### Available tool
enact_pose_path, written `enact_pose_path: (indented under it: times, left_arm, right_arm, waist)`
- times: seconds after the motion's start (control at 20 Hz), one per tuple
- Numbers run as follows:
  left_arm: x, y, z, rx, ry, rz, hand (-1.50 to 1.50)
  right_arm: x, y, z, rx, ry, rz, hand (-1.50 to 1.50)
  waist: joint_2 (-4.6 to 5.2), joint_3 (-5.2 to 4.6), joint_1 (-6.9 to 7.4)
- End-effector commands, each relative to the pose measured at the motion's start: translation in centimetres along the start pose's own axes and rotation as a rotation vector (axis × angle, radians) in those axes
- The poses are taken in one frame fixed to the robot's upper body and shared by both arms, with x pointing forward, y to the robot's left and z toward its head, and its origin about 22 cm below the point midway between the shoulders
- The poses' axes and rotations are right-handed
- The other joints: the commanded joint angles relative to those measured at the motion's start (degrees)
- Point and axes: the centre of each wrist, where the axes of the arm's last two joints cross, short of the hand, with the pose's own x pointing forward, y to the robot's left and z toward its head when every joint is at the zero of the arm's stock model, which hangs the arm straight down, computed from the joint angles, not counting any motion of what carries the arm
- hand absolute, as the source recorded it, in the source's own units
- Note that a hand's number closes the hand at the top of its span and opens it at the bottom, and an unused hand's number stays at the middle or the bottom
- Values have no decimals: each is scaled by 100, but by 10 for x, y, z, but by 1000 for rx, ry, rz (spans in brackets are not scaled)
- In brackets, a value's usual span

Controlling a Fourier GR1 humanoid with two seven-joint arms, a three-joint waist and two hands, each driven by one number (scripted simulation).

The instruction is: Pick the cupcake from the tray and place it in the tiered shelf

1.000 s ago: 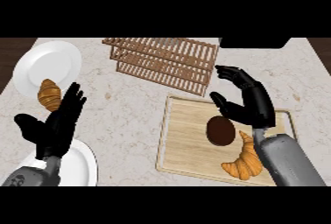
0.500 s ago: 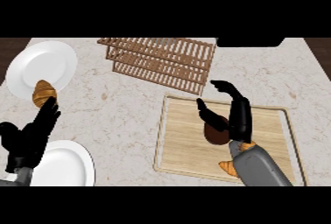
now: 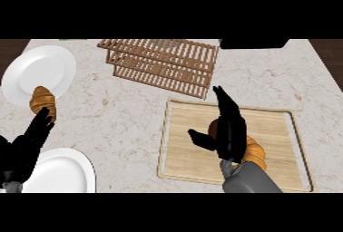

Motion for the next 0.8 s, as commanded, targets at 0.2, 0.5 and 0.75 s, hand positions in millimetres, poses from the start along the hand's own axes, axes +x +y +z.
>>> enact_pose_path:
  times: [0.2,0.5,0.75]
  left_arm:
    - [-5,6,-3,5,2,-4,0]
    - [3,6,-9,0,-15,9,0]
    - [3,-5,-12,-10,-21,13,0]
  right_arm:
    - [41,-9,7,197,178,419,-150]
    - [69,-9,18,403,238,725,-150]
    - [81,-37,-5,421,282,827,-150]
  waist:
    - [12,0,-23]
    - [64,18,73]
    - [83,35,91]
